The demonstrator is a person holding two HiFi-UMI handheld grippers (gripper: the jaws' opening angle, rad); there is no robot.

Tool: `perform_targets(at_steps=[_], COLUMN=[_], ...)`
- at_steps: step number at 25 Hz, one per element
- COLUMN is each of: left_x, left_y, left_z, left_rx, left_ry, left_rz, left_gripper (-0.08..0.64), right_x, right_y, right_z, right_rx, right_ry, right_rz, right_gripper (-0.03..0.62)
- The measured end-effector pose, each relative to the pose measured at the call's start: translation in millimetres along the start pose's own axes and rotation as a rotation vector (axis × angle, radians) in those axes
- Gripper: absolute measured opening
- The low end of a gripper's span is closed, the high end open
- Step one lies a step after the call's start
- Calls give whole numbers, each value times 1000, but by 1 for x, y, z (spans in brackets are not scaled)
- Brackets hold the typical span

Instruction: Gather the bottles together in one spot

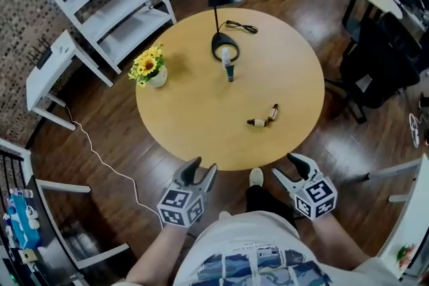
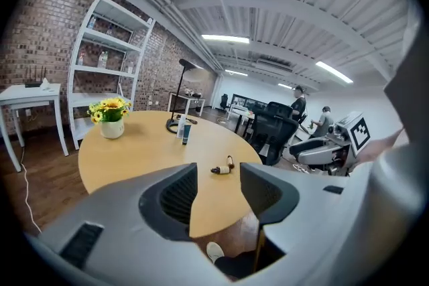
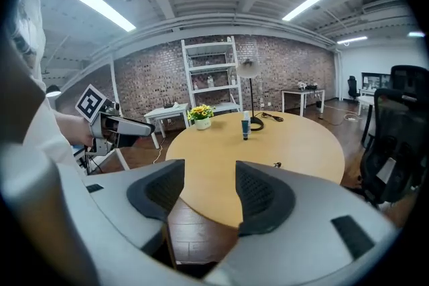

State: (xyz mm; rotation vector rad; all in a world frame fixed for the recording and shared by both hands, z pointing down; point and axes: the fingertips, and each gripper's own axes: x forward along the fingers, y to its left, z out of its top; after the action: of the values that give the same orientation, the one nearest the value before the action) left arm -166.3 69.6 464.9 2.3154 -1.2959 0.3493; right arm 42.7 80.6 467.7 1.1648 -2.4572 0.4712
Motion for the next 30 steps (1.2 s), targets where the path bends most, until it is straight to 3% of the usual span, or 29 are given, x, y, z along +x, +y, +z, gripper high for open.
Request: perform_targets(at_steps=[6, 12, 20, 30], left_x=[-81, -119, -132, -122], left_y=[-10, -15, -38, -70], left_z=[-39, -57, -57, -66], left_rx=[-20, -37, -99, -110], left_ry=[-4, 16, 26, 74], left_rz=[-6, -2, 9, 5], left_gripper=[198, 198, 198, 198], right_x=[-42, -64, -85, -105], right_y=[66, 102, 111, 98], right_z=[-30, -37, -22, -48], right_rx=[-8, 4, -66, -10], right_ry=[26, 25, 13, 31], right_rz=[-27, -20, 22, 18], right_gripper=[262, 262, 262, 262])
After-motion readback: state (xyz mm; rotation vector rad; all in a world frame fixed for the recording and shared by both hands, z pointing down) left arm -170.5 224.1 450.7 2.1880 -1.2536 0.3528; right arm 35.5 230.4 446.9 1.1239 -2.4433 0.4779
